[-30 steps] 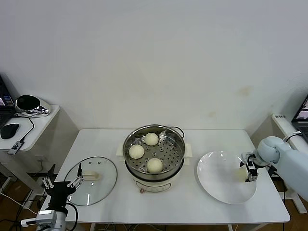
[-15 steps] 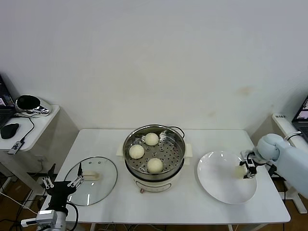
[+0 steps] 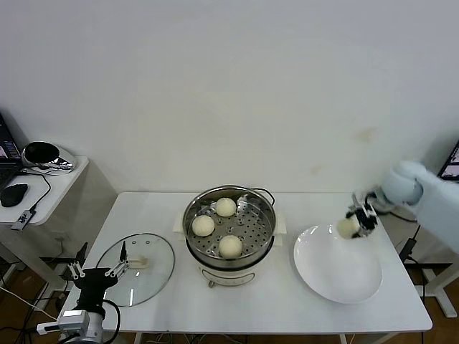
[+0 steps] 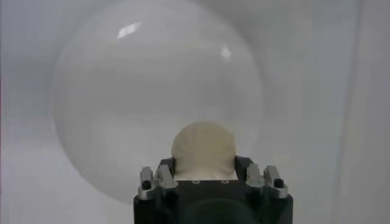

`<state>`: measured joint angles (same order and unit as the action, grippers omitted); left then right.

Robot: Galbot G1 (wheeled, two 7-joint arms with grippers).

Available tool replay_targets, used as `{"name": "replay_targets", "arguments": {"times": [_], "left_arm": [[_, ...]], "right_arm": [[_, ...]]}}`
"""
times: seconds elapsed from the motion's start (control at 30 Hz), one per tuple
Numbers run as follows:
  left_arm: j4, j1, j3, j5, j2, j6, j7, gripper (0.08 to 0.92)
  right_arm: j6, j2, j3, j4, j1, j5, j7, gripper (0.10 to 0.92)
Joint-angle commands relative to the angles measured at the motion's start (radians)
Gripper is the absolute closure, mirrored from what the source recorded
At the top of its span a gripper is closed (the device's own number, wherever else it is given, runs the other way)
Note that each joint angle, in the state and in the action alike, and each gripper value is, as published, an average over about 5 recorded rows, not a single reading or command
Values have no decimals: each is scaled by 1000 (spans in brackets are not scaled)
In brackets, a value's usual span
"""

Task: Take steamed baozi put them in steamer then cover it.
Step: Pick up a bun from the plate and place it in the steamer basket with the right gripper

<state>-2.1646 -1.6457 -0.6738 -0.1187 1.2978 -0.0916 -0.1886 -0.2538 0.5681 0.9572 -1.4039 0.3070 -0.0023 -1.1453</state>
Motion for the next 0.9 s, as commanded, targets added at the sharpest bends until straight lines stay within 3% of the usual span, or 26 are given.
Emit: {"name": "replay_targets", "arguments": {"times": [0.03,0.2,0.4,0.9], "left_arm": [[7,8,6,-2,-4,-1,1,177],[14,8,3,-7,-12,0,1,177],[17,9,1,-7,-11,0,2,177],[5,0,-20,-18,-5,4,2,177]], "right_arm": [[-166,184,355,-146,478,390,62,417],[-257,327,389,-126,489,523,155,414],[-359,490,378,-55,402,579,243,411],[-392,632,371,131,203,471,241,408]]}}
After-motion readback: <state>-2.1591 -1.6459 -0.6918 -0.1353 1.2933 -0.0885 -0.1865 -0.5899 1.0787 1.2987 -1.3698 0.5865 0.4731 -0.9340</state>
